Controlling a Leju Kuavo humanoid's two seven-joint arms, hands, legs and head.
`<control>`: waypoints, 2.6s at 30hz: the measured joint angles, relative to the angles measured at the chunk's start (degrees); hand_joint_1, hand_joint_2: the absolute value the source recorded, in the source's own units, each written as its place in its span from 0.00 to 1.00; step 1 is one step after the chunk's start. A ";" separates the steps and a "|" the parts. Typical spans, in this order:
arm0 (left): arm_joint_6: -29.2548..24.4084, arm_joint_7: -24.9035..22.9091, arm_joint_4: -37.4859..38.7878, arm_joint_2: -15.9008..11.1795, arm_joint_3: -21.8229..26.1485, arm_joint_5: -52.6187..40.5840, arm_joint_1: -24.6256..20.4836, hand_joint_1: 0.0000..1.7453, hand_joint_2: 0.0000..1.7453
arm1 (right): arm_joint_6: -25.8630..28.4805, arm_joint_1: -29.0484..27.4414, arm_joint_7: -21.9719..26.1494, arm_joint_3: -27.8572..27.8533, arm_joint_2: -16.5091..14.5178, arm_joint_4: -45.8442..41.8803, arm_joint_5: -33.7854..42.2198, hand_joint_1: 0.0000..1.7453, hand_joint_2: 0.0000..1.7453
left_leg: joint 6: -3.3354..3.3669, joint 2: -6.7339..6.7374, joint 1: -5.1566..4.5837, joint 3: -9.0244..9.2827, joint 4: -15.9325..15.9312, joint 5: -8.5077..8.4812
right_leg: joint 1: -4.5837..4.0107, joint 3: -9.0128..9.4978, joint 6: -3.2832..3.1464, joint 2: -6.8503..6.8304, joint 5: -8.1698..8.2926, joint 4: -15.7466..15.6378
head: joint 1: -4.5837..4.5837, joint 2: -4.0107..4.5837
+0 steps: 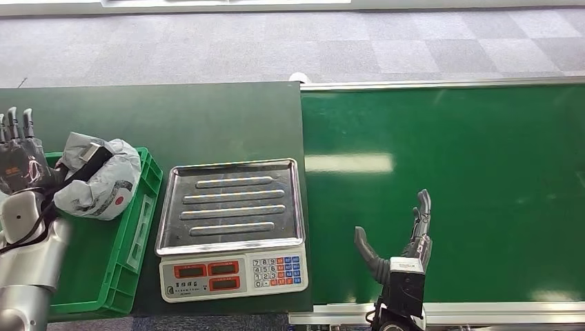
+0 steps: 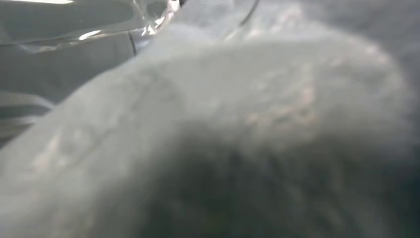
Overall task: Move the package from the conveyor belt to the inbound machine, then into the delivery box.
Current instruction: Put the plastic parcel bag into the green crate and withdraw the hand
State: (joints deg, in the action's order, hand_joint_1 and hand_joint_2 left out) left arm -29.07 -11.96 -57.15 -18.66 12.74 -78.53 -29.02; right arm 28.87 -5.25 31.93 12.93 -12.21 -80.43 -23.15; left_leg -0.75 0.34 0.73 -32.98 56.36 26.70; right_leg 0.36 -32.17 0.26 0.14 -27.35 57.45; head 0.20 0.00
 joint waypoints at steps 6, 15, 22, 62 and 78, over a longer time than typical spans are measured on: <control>-0.83 -1.45 1.66 -1.10 0.81 -2.37 -0.09 0.00 1.00 | 0.00 0.00 -0.03 -0.05 -0.14 0.00 0.00 0.00 1.00 | 0.00 -0.01 0.00 -0.02 0.00 0.00 | 0.01 0.00 0.00 -0.01 -0.01 0.00 | -0.01 0.00; -2.73 -2.09 1.05 -2.46 3.23 -4.71 -0.36 0.00 1.00 | 0.51 0.09 -0.04 0.08 -0.16 0.25 0.58 0.00 1.00 | 0.00 -0.01 0.01 -0.03 0.00 0.00 | -0.01 -0.03 0.00 0.00 0.00 0.00 | 0.00 0.00; -0.12 -0.26 1.00 -7.22 5.17 -1.47 -3.60 0.00 1.00 | -0.72 0.86 -0.06 -0.20 -0.58 0.41 0.38 0.00 1.00 | -0.01 0.02 0.05 -0.04 0.00 0.00 | -0.04 -0.06 -0.01 0.01 -0.01 0.01 | -0.01 0.00; 45.32 7.70 18.78 -21.86 -16.46 2.11 -26.56 0.00 1.00 | -3.35 1.78 0.51 -4.52 -0.95 3.22 -1.88 0.00 1.00 | -0.07 0.18 0.22 -0.09 0.01 -0.04 | -0.21 -0.14 -0.13 0.16 0.07 0.01 | -0.02 0.00; 50.26 7.90 16.38 -26.80 -25.81 10.06 -39.37 0.00 1.00 | -2.41 1.70 -0.04 -6.74 -1.21 3.21 -4.29 0.00 1.00 | -0.08 0.13 0.21 -0.13 0.01 -0.04 | -0.20 -0.15 -0.14 0.14 0.08 0.01 | -0.02 0.00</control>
State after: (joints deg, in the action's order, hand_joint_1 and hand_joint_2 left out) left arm 21.19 -4.05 -40.77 -45.46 -13.07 -68.47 -68.39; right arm 26.46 -3.55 31.89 6.19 -13.42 -77.22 -27.44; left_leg -0.83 0.46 0.94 -33.10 56.37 26.66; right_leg 0.16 -32.32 0.12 0.28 -27.28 57.46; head 0.18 0.00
